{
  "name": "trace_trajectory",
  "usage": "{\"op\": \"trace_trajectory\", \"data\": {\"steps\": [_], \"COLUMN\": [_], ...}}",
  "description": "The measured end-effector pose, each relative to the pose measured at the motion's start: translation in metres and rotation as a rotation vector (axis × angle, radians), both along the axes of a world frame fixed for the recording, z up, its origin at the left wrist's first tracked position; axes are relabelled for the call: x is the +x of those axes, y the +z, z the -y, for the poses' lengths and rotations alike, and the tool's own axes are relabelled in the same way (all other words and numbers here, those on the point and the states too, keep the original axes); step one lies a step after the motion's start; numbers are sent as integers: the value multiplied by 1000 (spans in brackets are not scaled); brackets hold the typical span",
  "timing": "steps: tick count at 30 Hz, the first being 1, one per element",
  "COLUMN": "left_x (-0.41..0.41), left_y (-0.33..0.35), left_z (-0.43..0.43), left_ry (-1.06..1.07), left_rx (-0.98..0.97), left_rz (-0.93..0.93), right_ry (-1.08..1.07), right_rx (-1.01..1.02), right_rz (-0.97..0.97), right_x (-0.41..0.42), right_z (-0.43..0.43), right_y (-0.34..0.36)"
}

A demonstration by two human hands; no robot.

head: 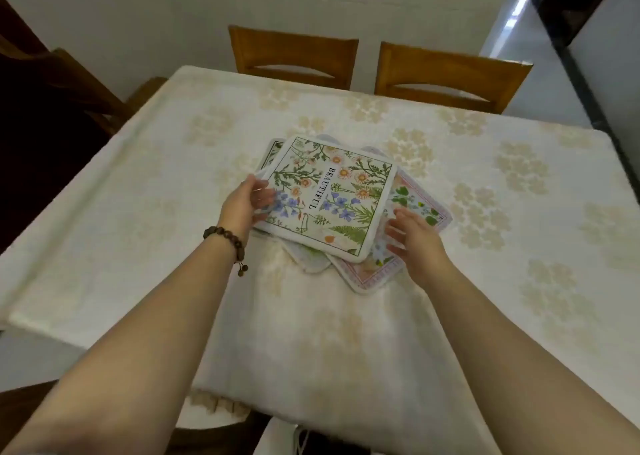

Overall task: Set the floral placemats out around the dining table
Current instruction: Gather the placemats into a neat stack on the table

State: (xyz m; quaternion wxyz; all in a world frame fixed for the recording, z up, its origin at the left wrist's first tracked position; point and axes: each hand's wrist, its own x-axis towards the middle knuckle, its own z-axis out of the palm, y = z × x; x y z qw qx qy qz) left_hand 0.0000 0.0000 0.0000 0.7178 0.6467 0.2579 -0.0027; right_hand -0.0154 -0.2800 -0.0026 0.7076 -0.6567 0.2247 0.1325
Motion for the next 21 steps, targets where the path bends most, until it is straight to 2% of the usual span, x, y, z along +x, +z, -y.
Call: {"op": "trace_trajectory", "data": {"steps": [4, 10, 14, 18, 21], "left_x": [42, 92, 110, 121, 125], "left_y": [-14, -44, -52, -56, -55], "left_z": [-28, -50, -59, -68, -72], "left_ry": [-33, -72, -8, 28, -47], "left_rx": [-72, 70, 72, -79, 66], "left_rz": [-62, -181, -230, -265, -315], "right_ry": [-55, -147, -146, -139, -149], "right_rx": [89, 170, 138, 48, -3], "right_rz": [-89, -125, -154, -210, -249], "right_x": [27, 66, 81, 89, 94], "right_z": [-2, -7, -16, -17, -16], "right_y": [-21, -42, -49, -54, -56]}}
